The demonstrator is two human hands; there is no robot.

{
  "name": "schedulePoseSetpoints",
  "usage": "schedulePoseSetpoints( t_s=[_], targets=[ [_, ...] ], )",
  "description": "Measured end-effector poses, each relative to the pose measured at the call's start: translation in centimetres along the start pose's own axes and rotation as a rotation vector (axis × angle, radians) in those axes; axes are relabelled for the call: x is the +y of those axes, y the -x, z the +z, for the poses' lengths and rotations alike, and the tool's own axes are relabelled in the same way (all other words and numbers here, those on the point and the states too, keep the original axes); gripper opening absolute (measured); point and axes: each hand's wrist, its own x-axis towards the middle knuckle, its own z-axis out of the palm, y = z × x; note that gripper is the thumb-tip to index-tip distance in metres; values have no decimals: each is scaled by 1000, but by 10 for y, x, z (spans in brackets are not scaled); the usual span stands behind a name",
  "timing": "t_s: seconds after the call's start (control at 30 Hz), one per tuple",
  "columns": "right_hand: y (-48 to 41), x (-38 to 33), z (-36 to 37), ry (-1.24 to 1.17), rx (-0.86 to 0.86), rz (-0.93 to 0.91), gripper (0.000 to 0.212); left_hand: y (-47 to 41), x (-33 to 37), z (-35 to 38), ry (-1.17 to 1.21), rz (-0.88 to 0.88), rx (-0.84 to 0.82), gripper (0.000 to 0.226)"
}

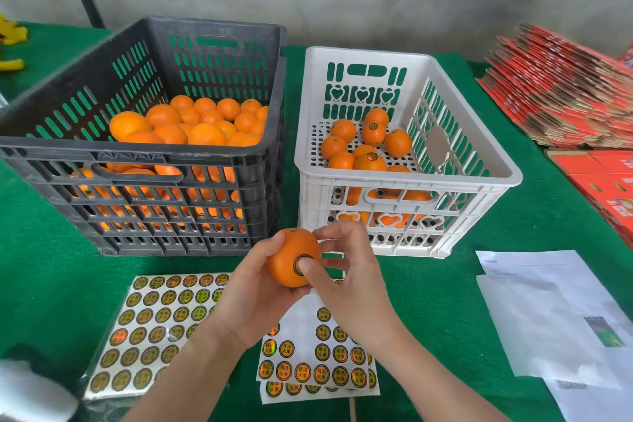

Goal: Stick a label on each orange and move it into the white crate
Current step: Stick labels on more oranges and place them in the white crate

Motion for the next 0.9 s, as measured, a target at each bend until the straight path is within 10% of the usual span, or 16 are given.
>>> schedulePoseSetpoints(
  t_s=[0.13,0.33,0.47,0.57,0.73,0.9],
  targets=[
    [3,1,-6,59,-89,-54,47,4,4,2,-131,25,39,92],
    [-11,-16,-10,262,-66,-311,66,6,31,33,-624,168,-34,57],
    [-57,-43,-32,161,67,-369,63,-10,95,57,-1239,688,38,45],
    [-120,-48,-56,251,67,-206,66,-46,151,54,-1507,953,405,24],
    [-216,-15,-70,881,-410,62,57,-74,189,17,-1853,595,743,26],
    [-249,21,-55,1343,-892,218,65,-76,186,9,-1771,664,841,30]
  ],
)
